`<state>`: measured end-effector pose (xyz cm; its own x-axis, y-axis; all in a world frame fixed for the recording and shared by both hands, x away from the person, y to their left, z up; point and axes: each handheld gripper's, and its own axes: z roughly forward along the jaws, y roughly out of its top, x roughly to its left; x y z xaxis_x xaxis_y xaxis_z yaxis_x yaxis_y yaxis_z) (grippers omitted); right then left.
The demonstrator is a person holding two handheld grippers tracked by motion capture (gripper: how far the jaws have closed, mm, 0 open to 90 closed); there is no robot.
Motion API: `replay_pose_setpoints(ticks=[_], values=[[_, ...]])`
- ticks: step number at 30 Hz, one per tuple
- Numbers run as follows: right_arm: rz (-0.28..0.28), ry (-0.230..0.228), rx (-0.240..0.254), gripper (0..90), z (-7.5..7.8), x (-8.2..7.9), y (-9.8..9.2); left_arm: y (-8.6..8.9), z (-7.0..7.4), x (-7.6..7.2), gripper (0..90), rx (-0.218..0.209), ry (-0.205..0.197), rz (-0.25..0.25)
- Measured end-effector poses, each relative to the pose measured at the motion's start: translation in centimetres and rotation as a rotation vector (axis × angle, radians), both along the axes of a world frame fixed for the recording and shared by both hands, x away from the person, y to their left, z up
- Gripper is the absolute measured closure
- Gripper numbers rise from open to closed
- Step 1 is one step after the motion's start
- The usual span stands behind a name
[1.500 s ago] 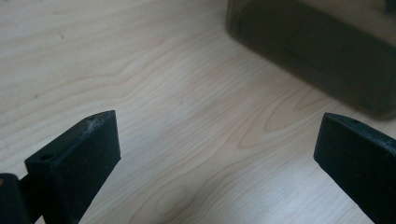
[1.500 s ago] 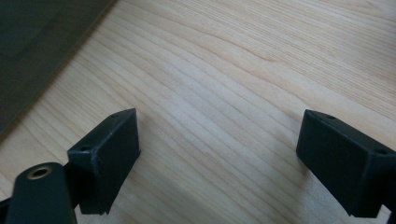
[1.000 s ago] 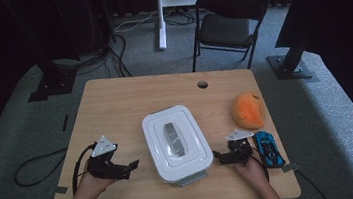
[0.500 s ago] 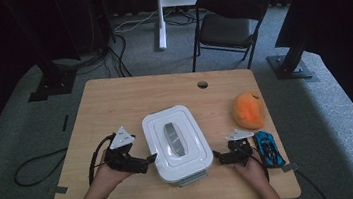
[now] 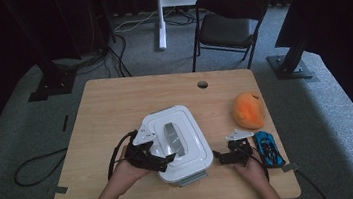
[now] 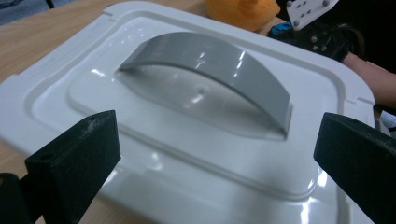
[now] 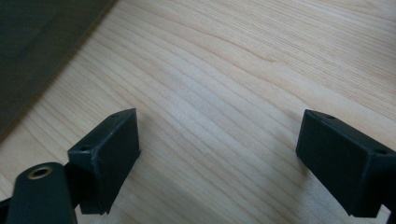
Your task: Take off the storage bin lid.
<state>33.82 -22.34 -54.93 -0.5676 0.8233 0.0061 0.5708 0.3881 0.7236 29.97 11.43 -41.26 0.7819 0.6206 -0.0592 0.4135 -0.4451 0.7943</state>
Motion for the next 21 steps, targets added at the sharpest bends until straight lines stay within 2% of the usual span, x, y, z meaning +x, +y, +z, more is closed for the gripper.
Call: replay_pose_setpoints(ticks=[2, 5, 9, 14, 19, 21], values=[[-0.001, 0.001, 0.001, 12.6, 0.0, 0.0, 0.0, -0.6, -0.1, 0.1, 0.9, -0.012, 0.005, -0.002], [-0.001, 0.001, 0.0, 12.6, 0.0, 0.0, 0.0, -1.4, -0.2, 0.3, 1.0, -0.008, 0.0, 0.004], [0.0, 0.0, 0.0, 12.6, 0.0, 0.0, 0.0, -2.2, -0.3, 0.6, 0.9, 0.019, 0.011, 0.015], [0.0, 0.0, 0.0, 12.6, 0.0, 0.0, 0.0, -3.2, -0.4, 0.7, 1.0, 0.028, 0.016, 0.015], [0.0, 0.0, 0.0, 12.6, 0.0, 0.0, 0.0, -3.7, -0.7, 0.8, 1.0, 0.011, 0.023, 0.027], [0.0, 0.0, 0.0, 12.6, 0.0, 0.0, 0.0, -3.9, -0.8, 0.9, 4.4, 0.006, 0.017, 0.034]])
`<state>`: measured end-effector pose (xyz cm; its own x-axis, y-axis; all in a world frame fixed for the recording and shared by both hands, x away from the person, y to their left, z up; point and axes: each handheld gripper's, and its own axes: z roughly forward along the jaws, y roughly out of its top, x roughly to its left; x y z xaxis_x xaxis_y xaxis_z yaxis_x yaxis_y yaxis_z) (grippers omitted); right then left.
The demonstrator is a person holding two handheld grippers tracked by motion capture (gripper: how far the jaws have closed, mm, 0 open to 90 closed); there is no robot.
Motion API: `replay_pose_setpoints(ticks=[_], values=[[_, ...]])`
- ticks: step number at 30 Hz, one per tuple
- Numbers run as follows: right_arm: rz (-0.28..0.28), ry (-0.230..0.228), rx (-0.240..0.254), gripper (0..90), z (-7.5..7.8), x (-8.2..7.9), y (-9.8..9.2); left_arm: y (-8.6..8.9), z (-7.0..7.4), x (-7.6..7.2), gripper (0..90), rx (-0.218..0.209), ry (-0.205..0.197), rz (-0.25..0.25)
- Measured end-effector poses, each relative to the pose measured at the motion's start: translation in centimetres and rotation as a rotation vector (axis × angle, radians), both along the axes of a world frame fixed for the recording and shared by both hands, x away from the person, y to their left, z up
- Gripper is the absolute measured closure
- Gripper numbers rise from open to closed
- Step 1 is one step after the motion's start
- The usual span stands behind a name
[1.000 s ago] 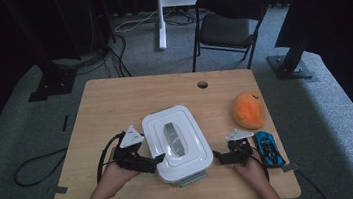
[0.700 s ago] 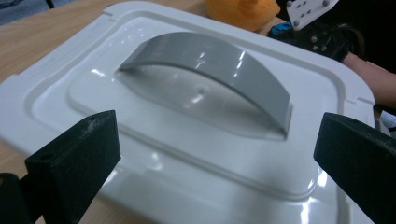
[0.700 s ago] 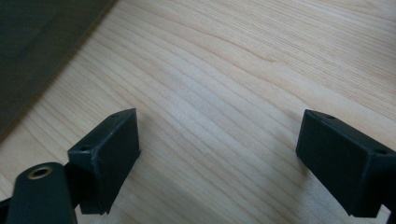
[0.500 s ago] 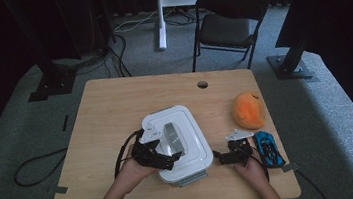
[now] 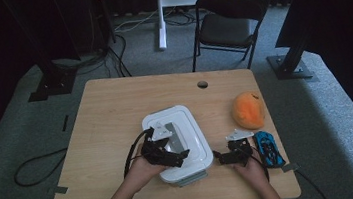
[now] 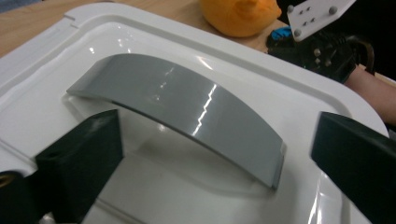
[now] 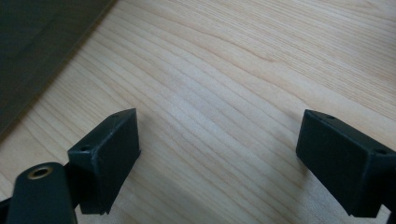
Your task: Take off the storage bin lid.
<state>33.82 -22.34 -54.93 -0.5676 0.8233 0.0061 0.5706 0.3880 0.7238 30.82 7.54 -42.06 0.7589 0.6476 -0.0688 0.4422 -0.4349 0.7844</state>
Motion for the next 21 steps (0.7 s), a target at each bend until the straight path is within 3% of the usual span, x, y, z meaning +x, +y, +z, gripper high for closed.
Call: replay_pose_setpoints(ticks=[8, 13, 21], values=[[0.0, 0.0, 0.0, 12.6, 0.0, 0.0, 0.0, -0.74, -0.05, -0.05, 6.8, 0.015, -0.012, -0.011], [0.0, 0.0, 0.0, 12.6, 0.0, 0.0, 0.0, -1.09, -0.2, -0.13, 16.3, 0.062, -0.025, -0.003], [0.0, 0.0, 0.0, 12.7, 0.0, 0.0, 0.0, -1.09, -0.1, -0.13, 29.1, 0.058, -0.03, 0.014]])
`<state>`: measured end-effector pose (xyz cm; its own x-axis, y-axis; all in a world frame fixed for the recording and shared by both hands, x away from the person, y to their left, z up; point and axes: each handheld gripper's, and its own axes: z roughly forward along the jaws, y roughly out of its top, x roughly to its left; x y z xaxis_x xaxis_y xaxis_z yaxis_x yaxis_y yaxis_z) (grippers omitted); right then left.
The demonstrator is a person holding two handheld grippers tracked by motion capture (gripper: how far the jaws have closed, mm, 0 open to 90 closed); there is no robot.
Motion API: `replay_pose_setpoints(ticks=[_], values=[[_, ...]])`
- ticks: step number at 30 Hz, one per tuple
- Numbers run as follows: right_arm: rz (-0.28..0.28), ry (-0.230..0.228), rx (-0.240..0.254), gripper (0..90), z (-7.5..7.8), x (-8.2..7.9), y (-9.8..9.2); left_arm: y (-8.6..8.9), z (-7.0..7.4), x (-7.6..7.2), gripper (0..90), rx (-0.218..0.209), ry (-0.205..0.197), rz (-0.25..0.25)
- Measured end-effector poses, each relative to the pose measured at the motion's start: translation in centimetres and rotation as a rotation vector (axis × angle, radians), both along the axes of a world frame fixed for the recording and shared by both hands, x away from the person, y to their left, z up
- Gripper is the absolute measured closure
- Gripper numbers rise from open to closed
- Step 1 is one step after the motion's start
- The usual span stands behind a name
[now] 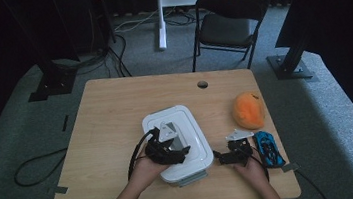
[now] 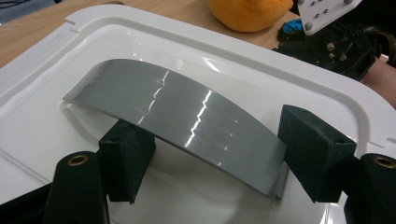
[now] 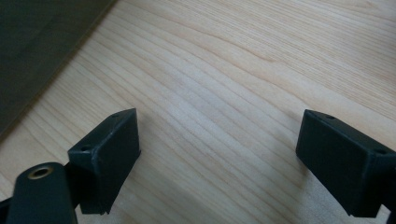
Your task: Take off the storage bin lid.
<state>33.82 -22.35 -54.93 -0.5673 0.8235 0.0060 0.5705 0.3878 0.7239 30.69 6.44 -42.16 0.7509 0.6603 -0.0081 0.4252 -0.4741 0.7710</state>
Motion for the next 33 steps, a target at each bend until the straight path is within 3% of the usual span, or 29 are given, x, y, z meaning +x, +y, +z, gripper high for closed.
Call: replay_pose_setpoints(ticks=[5, 17, 33], values=[[0.0, 0.0, 0.0, 12.7, 0.0, 0.0, 0.0, 0.22, -0.11, 0.02, 36.6, -0.051, 0.013, 0.007], [-0.001, 0.0, 0.0, 12.7, 0.0, 0.0, 0.0, 0.29, -0.19, -0.19, 47.3, -0.073, 0.016, 0.006], [0.0, 0.0, 0.0, 12.7, 0.0, 0.0, 0.0, 0.79, 0.55, -0.32, 47.7, -0.098, 0.007, 0.006]])
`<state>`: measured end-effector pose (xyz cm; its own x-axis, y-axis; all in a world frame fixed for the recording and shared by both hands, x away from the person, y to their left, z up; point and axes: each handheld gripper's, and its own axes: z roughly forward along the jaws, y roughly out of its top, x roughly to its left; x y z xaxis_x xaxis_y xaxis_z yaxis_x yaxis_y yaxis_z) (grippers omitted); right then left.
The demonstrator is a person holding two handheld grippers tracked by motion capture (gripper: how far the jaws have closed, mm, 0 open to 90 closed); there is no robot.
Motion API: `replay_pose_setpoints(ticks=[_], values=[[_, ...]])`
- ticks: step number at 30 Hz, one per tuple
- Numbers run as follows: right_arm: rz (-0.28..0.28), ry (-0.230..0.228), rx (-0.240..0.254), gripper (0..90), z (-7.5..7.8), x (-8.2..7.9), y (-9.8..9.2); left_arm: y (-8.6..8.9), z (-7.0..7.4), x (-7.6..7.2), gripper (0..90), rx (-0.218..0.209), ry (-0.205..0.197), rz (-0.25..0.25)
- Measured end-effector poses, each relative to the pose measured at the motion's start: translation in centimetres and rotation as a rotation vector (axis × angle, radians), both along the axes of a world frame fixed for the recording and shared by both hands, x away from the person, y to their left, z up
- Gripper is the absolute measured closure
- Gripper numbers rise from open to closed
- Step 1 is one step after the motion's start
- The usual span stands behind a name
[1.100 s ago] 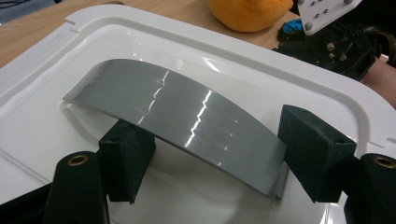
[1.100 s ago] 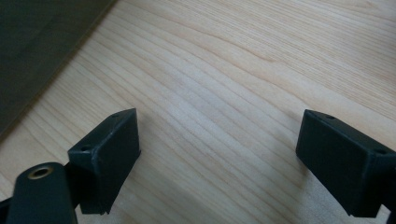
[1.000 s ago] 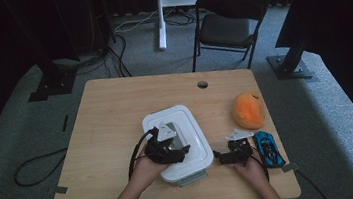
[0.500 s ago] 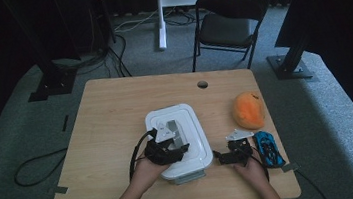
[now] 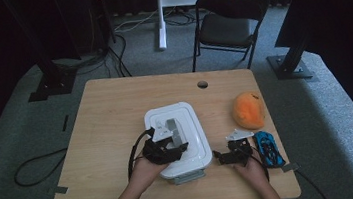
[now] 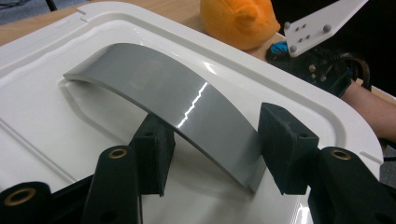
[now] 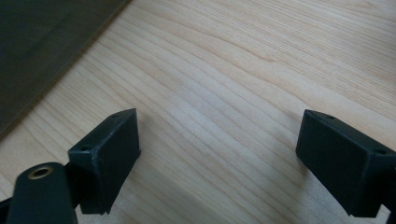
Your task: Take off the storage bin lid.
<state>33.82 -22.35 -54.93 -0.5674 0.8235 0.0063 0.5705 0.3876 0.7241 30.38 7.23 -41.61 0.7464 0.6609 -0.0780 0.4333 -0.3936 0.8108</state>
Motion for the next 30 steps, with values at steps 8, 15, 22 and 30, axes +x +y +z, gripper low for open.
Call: replay_pose_setpoints(ticks=[8, 15, 22, 30], values=[[0.0, 0.0, 0.0, 12.7, 0.0, 0.0, 0.0, 1.1, 1.2, -0.3, 47.8, -0.019, -0.033, 0.0], [0.0, -0.001, 0.001, 12.7, 0.0, 0.0, 0.0, 2.1, 2.0, -0.5, 48.0, -0.022, -0.052, 0.008], [0.0, 0.0, 0.0, 12.7, 0.0, 0.0, 0.0, 3.4, 2.6, -0.6, 48.1, -0.014, -0.068, 0.026], [0.0, -0.001, 0.0, 12.7, 0.0, 0.0, 0.0, 5.7, 3.0, -0.8, 48.3, -0.012, -0.076, 0.057]])
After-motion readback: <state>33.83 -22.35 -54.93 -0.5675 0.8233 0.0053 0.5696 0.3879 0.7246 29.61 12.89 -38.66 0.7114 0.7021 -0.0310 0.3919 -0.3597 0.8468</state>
